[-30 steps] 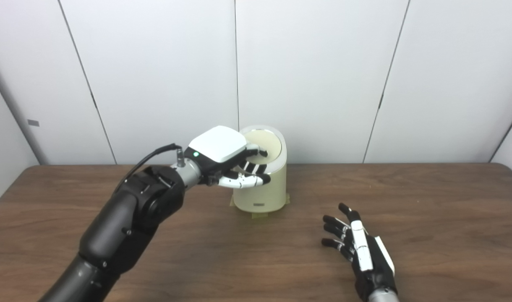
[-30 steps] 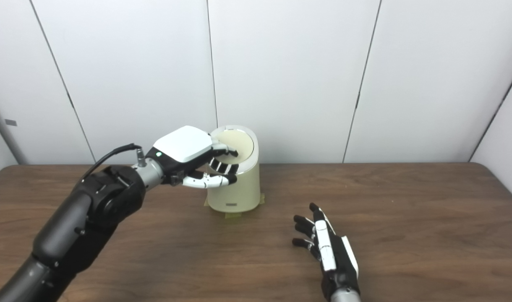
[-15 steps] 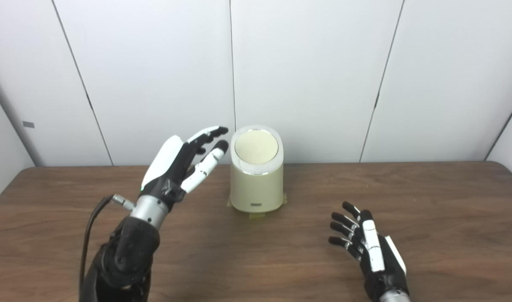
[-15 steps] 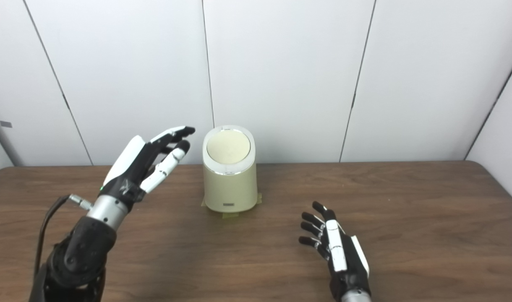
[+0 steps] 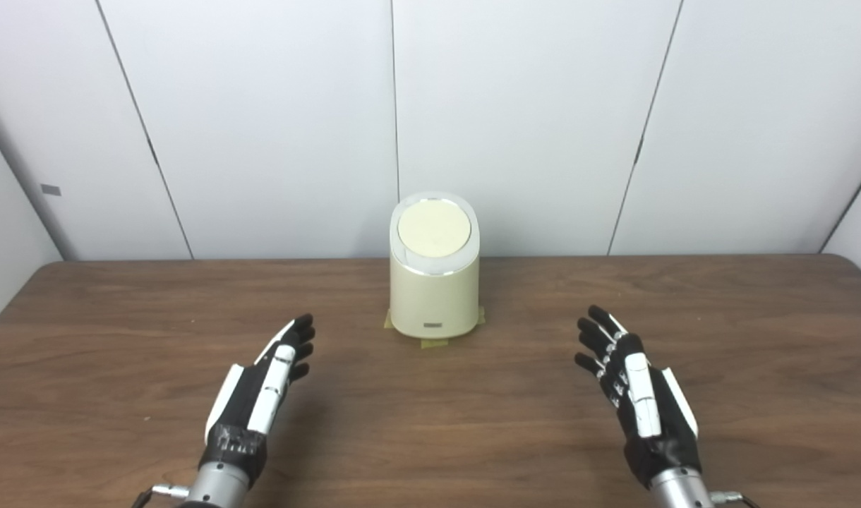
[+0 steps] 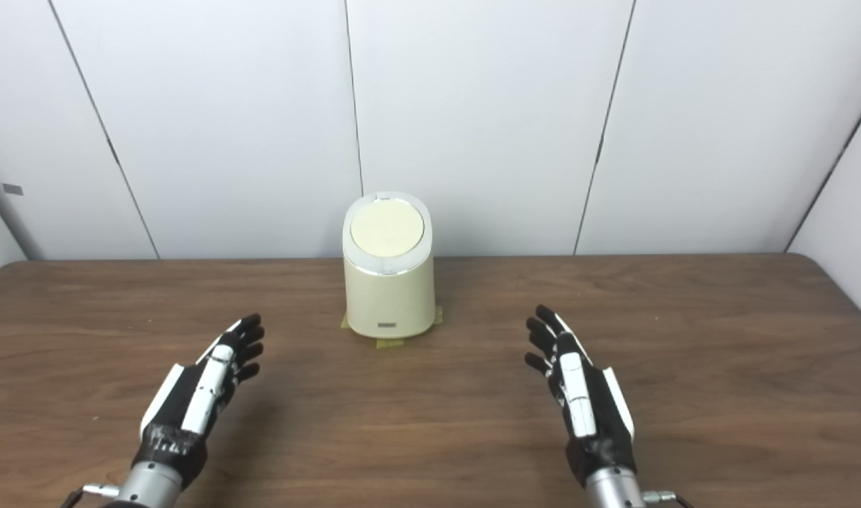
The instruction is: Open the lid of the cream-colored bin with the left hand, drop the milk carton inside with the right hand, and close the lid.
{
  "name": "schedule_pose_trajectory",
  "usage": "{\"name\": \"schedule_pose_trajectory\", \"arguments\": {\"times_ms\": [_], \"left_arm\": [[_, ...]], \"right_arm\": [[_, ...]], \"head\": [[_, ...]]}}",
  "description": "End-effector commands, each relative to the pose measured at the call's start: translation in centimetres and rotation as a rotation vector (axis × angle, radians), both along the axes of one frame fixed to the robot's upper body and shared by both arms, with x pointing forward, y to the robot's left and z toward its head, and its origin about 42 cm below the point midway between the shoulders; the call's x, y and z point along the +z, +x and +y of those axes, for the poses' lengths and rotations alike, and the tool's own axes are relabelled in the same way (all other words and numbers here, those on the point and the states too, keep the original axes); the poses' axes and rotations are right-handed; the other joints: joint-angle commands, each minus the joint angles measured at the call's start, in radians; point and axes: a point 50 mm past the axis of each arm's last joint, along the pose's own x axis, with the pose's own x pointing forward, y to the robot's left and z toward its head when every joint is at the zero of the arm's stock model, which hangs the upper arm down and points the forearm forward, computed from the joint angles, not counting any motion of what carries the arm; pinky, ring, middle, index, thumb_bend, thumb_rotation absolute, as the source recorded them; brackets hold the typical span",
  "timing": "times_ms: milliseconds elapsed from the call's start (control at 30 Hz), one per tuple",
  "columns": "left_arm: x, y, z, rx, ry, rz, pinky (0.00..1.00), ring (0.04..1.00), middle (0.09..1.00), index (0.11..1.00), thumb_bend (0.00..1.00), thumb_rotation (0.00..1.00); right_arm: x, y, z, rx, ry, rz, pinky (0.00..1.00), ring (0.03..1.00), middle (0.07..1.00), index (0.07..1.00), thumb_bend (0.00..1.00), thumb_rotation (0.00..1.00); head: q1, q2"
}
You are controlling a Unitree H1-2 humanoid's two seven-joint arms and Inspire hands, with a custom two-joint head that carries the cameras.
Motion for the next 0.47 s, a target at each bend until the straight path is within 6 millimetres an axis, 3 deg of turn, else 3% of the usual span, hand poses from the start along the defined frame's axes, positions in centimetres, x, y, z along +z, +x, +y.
{"name": "schedule_pose_trajectory", "arguments": {"times_ms": [0, 100, 433], "left_arm": [[0.75, -0.10, -0.26, 0.005, -0.048, -0.078, 0.98, 0.982, 0.982, 0.984, 0.37, 1.00], [0.00, -0.45, -0.01, 0.028, -0.084, -0.083, 1.00, 0.999, 0.998, 0.999, 0.40, 1.00], [-0.13, -0.48, 0.61, 0.041, -0.116, -0.101, 1.00, 1.000, 1.000, 1.000, 0.43, 1.00]], "right_arm": [[1.25, 0.54, -0.15, 0.012, -0.005, -0.087, 0.94, 0.970, 0.956, 0.942, 0.67, 1.00], [1.10, 0.44, -0.54, 0.027, -0.017, -0.070, 0.99, 0.998, 0.995, 0.969, 0.67, 1.00], [0.84, 0.23, -0.63, 0.077, -0.042, -0.031, 1.00, 1.000, 1.000, 1.000, 0.66, 1.00]], "head": [[0.006, -0.004], [0.024, -0.004], [0.036, 0.013]]}}
